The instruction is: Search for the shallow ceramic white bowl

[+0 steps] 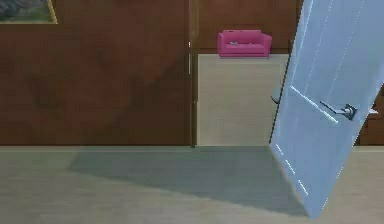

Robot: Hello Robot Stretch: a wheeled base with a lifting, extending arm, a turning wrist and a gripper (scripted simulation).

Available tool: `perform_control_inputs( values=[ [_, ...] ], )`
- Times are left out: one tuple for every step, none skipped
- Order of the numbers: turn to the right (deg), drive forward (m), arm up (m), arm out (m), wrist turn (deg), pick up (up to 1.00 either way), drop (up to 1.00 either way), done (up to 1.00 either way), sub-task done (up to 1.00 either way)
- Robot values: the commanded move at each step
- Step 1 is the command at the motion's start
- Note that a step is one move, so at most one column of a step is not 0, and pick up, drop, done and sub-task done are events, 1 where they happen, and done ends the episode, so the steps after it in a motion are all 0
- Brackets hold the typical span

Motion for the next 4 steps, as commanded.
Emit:
perform_control_inputs(
  values=[
    [0.0, 0.30, 0.00, 0.00, 0.0, 0.00, 0.00, 0.00, 0.00],
    [45.0, 0.00, 0.00, 0.00, 0.0, 0.00, 0.00, 0.00, 0.00],
    [30.0, 0.00, 0.00, 0.00, 0.0, 0.00, 0.00, 0.00, 0.00],
    [0.0, 1.00, 0.00, 0.00, 0.0, 0.00, 0.00, 0.00, 0.00]
  ],
)
